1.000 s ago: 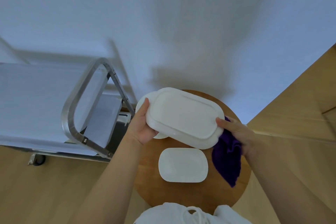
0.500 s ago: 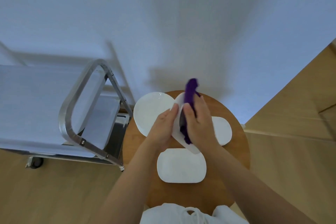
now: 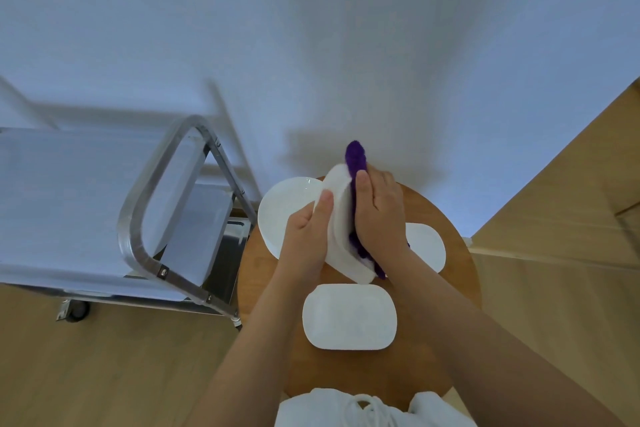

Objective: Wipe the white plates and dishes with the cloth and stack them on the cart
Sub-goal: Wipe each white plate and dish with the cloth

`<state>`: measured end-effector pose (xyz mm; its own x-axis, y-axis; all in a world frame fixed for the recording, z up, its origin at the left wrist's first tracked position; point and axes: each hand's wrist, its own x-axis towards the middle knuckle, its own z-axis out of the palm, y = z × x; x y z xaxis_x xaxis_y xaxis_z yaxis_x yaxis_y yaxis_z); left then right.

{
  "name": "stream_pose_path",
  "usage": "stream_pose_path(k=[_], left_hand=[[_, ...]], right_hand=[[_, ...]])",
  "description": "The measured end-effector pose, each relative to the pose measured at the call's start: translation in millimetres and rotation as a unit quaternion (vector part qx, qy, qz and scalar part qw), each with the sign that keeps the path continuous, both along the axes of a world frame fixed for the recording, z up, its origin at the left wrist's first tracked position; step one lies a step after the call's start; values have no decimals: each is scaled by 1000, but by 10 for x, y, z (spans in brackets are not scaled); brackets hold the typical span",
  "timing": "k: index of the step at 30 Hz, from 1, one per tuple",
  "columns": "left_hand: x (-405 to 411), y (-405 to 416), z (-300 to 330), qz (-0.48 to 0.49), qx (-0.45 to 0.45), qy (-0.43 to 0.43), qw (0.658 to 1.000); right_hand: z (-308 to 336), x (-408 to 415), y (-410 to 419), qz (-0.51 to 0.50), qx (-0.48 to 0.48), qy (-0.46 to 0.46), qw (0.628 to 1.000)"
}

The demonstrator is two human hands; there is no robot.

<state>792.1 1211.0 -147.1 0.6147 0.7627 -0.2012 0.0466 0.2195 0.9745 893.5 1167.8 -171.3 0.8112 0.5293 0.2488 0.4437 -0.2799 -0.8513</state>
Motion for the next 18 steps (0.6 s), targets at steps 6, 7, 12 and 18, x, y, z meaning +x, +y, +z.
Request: stream_pose_path(k=[6, 7, 12, 18], left_hand=[[122, 121, 208, 50, -51, -50, 996], [134, 120, 211, 53, -76, -62, 994], [219, 129, 191, 86, -182, -126, 971], [402, -142, 65, 78, -148, -62, 984]], right_hand=[[-165, 155, -179, -36, -19, 59, 997], [-177, 180, -201, -43, -26, 69, 996], [-237, 190, -313, -87, -29, 196, 976], [-164, -66, -155, -79, -40, 273, 958]])
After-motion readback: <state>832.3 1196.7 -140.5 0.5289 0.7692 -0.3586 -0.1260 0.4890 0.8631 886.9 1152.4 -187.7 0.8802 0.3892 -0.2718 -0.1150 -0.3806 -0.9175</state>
